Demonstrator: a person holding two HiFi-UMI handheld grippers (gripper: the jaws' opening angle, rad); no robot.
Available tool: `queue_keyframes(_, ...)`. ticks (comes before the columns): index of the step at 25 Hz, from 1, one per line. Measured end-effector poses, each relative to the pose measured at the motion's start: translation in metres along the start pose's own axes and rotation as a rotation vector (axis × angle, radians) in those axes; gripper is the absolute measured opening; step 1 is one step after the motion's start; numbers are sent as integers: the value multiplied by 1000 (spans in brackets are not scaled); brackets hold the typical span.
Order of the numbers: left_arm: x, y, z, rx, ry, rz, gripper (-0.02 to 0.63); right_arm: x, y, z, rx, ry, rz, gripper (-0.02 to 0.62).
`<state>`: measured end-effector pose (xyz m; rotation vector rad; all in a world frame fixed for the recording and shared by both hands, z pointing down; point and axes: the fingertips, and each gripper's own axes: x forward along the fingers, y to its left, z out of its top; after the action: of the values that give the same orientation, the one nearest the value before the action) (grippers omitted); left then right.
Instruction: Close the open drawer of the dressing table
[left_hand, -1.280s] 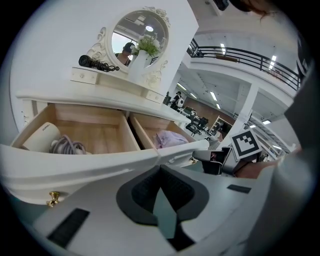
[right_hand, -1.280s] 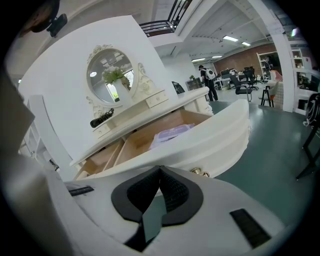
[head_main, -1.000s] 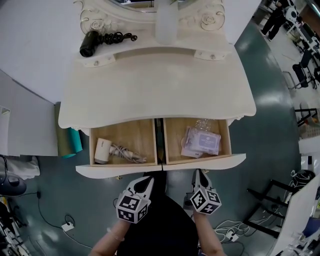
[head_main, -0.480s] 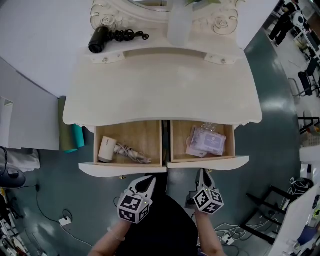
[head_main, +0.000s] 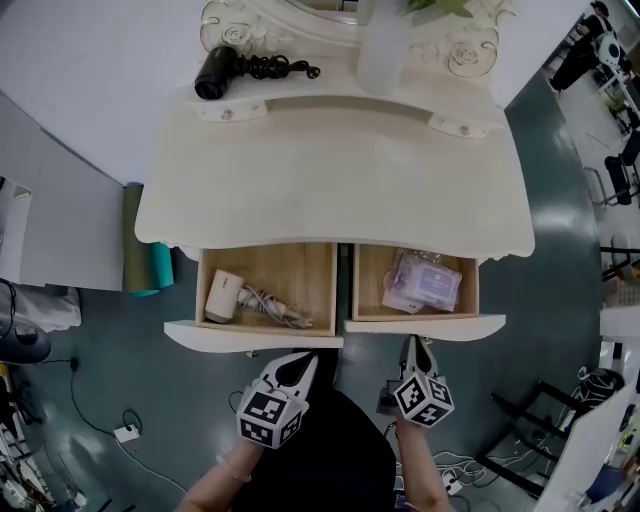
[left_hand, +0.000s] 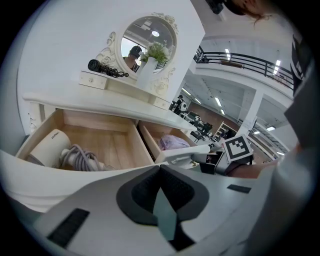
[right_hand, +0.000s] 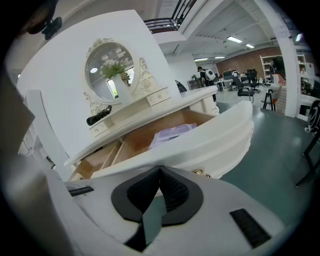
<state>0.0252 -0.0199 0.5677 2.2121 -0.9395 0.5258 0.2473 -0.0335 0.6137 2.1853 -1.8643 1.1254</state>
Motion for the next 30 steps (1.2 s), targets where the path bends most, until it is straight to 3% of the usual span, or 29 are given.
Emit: queue_keyframes(30, -3, 12, 2, -43, -4, -17, 20, 49, 11, 30, 11, -36, 10, 26)
